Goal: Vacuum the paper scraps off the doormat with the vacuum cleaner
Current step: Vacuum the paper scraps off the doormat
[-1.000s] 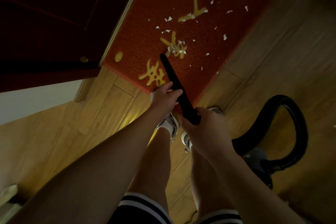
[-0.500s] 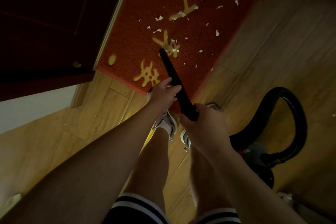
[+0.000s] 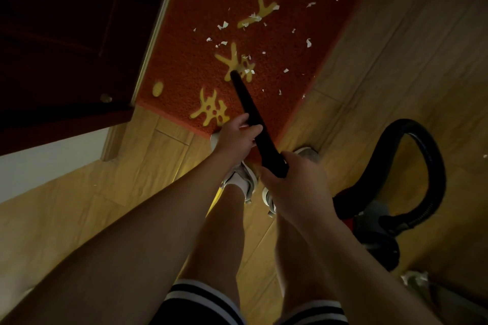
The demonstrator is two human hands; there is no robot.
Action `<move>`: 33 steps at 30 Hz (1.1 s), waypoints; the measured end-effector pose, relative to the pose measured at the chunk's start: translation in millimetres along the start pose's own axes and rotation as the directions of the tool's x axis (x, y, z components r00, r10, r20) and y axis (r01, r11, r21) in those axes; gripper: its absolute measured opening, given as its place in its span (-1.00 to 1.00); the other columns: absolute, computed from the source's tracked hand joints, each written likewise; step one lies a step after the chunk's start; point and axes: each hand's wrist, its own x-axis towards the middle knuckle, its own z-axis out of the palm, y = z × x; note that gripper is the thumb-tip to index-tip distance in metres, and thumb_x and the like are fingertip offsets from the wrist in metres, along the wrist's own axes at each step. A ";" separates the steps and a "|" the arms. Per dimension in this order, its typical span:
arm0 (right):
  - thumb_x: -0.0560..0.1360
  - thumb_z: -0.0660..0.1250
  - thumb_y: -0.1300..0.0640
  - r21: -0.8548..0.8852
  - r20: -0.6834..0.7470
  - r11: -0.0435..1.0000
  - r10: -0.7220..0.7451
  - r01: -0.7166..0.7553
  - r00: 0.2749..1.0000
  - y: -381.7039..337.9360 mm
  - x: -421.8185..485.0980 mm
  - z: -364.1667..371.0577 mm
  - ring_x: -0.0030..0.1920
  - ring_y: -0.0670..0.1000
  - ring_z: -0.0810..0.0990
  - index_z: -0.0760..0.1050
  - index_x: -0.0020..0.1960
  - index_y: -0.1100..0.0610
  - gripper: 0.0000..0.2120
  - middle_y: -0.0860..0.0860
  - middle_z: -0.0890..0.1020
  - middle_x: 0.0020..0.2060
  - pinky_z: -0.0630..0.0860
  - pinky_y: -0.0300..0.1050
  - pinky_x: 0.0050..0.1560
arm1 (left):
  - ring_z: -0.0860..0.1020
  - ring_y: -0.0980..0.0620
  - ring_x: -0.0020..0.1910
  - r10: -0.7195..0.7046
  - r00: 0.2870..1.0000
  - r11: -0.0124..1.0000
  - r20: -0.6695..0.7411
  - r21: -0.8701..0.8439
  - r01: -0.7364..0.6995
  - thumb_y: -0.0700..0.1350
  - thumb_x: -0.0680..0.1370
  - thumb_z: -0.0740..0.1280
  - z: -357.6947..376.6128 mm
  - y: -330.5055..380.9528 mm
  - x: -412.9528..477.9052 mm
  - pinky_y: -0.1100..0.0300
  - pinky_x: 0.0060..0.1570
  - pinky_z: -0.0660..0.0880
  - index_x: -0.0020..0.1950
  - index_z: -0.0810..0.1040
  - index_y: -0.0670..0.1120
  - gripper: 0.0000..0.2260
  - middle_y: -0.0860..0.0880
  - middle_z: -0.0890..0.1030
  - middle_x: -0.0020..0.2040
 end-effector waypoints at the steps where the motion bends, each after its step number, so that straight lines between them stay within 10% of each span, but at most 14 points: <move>1: 0.51 0.38 -0.04 -0.001 0.003 1.000 -0.002 0.002 1.000 0.7 -0.9 -0.7 -0.46 -0.06 0.50 0.42 -0.27 -0.01 -0.76 -0.04 0.53 -0.46 0.46 -0.03 -0.41 | 0.59 -0.10 0.26 0.003 1.000 1.000 0.003 -0.001 -0.003 -0.17 0.64 0.33 1.3 0.2 -0.9 0.18 0.10 0.63 0.52 0.39 -0.21 -0.55 -0.19 0.50 0.38; 33: 0.51 0.35 -0.09 0.086 -0.080 0.992 0.101 -0.094 0.992 25.4 -29.3 0.1 -0.47 0.01 0.55 0.53 -0.16 0.02 -0.80 0.01 0.58 -0.44 0.54 0.09 -0.43 | 0.58 -0.09 0.28 -0.023 0.998 0.992 0.055 0.127 0.016 -0.15 0.63 0.35 30.1 0.3 -20.6 0.02 0.26 0.57 0.58 0.31 -0.18 -0.47 -0.16 0.53 0.38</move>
